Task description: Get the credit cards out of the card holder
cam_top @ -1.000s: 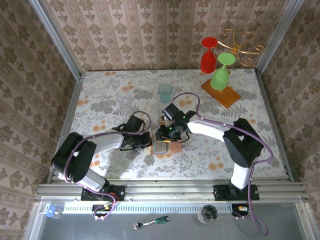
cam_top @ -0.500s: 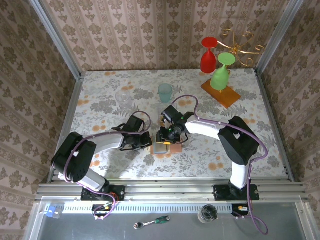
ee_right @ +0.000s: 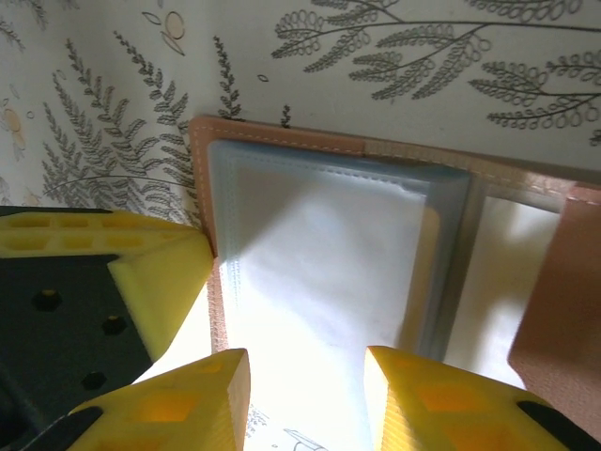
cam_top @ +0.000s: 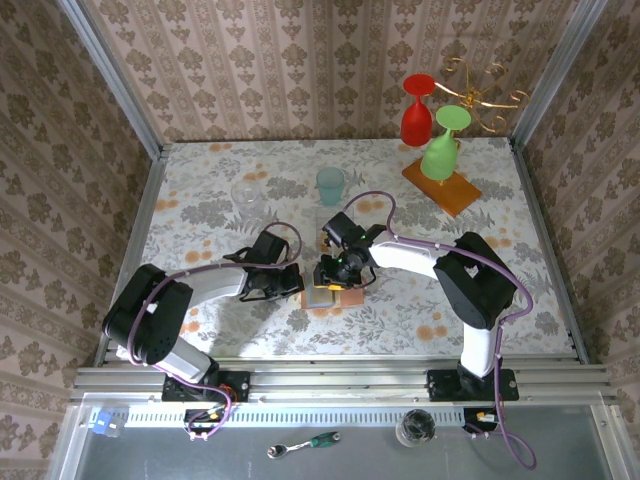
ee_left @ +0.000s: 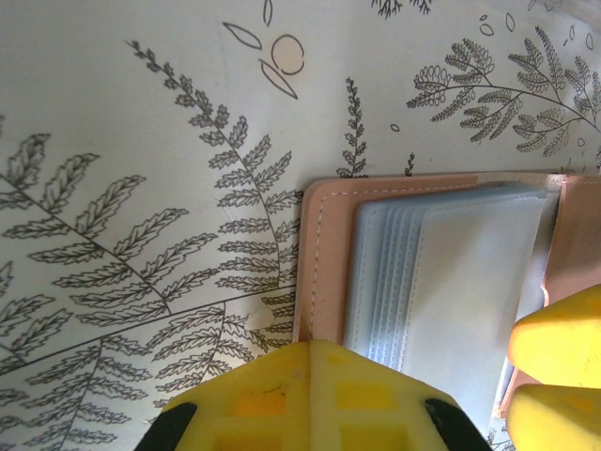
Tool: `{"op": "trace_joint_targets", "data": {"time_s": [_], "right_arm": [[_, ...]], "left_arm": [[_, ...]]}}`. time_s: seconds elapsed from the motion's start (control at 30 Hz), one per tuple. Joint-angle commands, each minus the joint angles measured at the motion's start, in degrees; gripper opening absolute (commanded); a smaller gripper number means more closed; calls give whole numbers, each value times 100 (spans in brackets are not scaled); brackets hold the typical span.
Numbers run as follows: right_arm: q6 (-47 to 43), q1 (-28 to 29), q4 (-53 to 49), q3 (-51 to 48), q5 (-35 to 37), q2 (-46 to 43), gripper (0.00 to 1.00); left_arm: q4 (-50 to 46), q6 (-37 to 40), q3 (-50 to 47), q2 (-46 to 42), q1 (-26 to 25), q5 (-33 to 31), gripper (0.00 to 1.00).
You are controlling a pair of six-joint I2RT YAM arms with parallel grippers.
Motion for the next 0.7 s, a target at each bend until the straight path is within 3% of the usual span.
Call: {"op": "trace_joint_targets", "data": {"time_s": [0.0, 0.67], "right_arm": [[-35, 30, -250, -107, 225, -15, 39], [-106, -25, -330, -240, 383, -114, 36]], "left_arm": [[-213, 42, -43, 46, 50, -10, 0], [-266, 55, -23, 28, 49, -19, 0]]}}
